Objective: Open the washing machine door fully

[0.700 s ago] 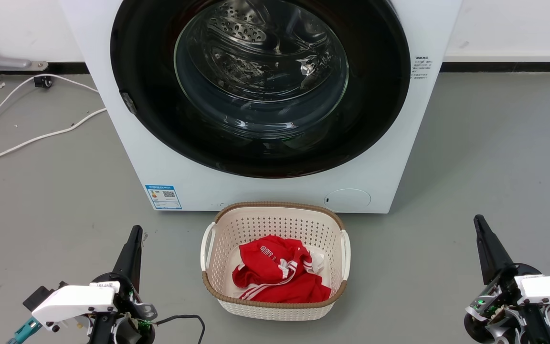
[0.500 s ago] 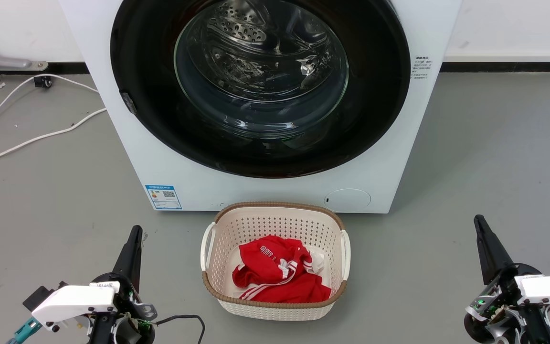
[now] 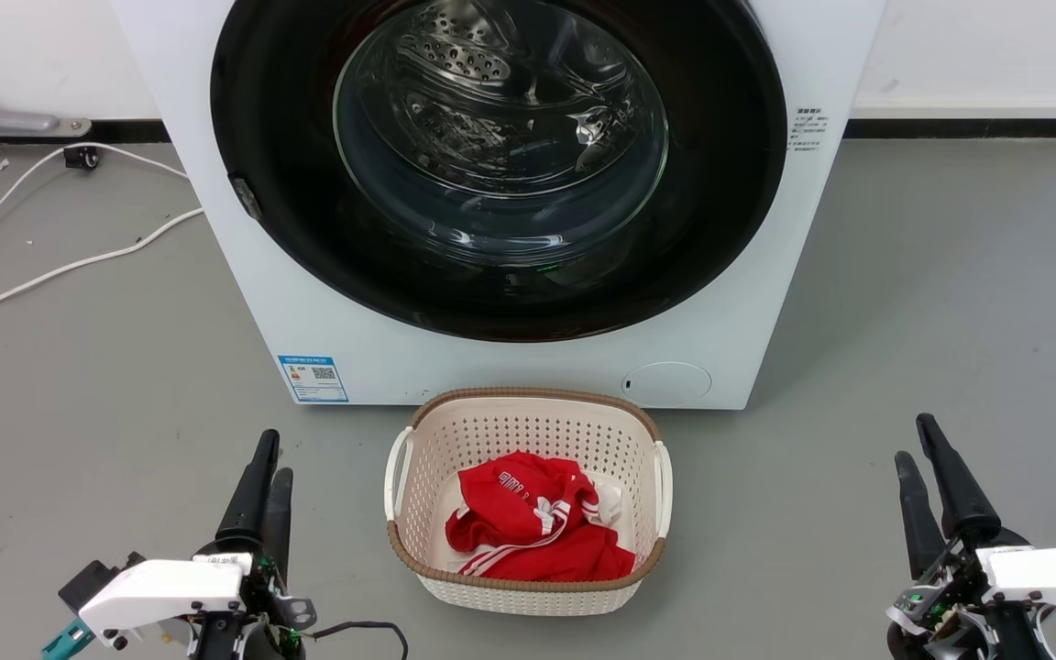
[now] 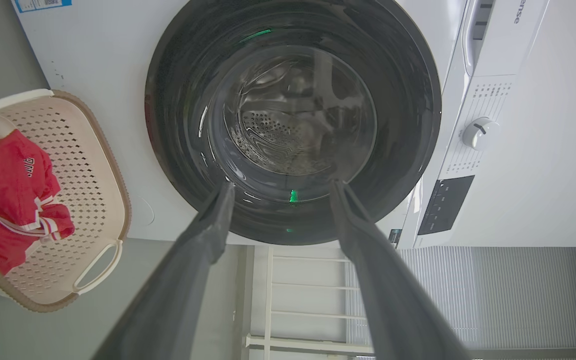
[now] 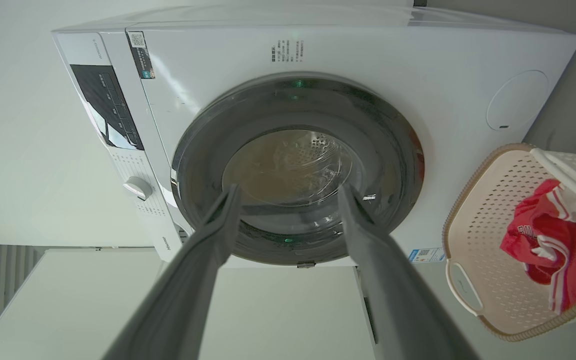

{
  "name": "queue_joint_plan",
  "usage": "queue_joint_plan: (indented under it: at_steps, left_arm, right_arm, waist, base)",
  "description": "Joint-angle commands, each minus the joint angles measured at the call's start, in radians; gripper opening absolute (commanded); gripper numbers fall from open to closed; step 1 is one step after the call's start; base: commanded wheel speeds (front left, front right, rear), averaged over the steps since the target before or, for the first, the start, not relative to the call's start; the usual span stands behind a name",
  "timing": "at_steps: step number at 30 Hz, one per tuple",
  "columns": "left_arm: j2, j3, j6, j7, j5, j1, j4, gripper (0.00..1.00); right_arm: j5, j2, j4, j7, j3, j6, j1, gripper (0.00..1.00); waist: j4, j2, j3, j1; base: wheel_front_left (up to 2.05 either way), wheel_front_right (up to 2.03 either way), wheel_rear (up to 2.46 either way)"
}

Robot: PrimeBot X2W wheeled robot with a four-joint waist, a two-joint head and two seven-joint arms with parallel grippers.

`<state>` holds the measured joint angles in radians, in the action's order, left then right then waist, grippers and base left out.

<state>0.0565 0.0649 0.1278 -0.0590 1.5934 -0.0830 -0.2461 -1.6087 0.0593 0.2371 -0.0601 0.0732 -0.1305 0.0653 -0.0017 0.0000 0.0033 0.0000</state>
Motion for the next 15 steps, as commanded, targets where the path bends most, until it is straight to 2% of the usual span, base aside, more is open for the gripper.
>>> queue_joint_plan:
  at_steps: [1, 8, 15]
  left_arm:
    - [0.007, -0.006, 0.001, 0.011, -0.023, -0.015, 0.03, 1.0]
    - [0.005, -0.008, 0.001, 0.042, -0.13, -0.015, 0.082, 1.0]
    - [0.003, -0.014, 0.002, 0.071, -0.266, -0.015, 0.134, 1.0]
  right_arm:
    - [0.014, 0.003, -0.031, 0.011, -0.002, 0.0, 0.011, 1.0]
    - [0.111, 0.001, -0.072, 0.042, -0.002, 0.0, 0.001, 1.0]
    - [0.282, 0.0, -0.132, 0.071, -0.009, 0.0, -0.005, 1.0]
  waist:
    - [0.0, 0.0, 0.0, 0.0]
    - [-0.002, 0.0, 0.0, 0.0]
    - [-0.004, 0.0, -0.001, 0.0]
  base:
    - [0.0, 0.0, 0.0]
    - [0.0, 0.0, 0.0]
    - [0.0, 0.0, 0.0]
